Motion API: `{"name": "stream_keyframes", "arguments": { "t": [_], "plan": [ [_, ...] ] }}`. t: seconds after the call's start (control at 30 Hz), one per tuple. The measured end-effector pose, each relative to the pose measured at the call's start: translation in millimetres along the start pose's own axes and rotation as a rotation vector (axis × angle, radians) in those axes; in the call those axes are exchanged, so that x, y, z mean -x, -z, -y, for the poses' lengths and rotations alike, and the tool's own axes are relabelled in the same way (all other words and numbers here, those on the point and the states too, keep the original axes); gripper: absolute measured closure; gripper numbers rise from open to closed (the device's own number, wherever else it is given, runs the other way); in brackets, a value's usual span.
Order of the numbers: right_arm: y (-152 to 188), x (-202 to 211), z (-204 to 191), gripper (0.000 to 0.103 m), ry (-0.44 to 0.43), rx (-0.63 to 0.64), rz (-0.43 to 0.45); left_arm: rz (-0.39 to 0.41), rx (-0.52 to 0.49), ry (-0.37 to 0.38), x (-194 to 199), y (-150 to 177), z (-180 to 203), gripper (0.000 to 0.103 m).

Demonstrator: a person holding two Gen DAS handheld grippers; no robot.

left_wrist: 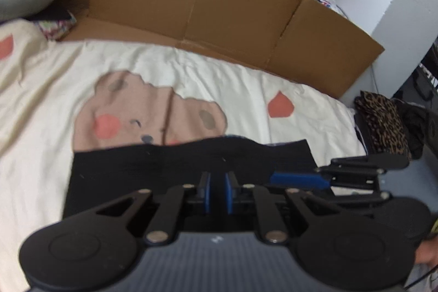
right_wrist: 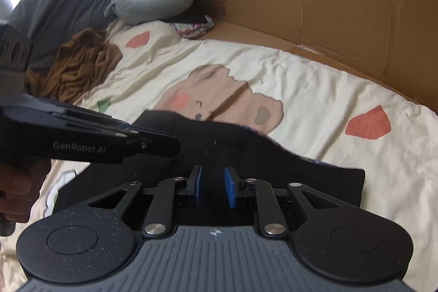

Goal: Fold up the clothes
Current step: 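Lower the waistband onto the folded shorts with both grippers side by side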

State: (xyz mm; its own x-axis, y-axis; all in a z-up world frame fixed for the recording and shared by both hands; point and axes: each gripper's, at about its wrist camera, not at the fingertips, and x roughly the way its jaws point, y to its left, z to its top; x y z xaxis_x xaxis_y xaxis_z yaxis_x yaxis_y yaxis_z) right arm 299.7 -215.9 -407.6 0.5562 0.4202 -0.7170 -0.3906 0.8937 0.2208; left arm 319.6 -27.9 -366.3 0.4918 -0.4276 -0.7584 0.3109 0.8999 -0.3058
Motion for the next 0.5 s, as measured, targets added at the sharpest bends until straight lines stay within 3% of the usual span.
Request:
{"name": "stream_keyframes", "arguments": {
  "t": [0.13, 0.2, 0.3, 0.5],
  "plan": [
    [16, -4, 1, 0.08, 0.024, 0.016, -0.033, -0.03, -0.029, -0.022, -15, 11, 1, 0.093],
    [22, -4, 3, 0.082, 0.042, 0.033, -0.044, -0.041, -0.045, -0.041, -19, 13, -4, 0.101],
    [29, -1, 11, 0.085, 0.065, 0.037, -0.062, -0.058, -0.054, -0.062, -19, 13, -13, 0.1],
    [30, 19, 26, 0.083, 0.129, -0.028, -0.05, -0.04, -0.055, -0.115, 9, 7, -26, 0.1]
  ]
}}
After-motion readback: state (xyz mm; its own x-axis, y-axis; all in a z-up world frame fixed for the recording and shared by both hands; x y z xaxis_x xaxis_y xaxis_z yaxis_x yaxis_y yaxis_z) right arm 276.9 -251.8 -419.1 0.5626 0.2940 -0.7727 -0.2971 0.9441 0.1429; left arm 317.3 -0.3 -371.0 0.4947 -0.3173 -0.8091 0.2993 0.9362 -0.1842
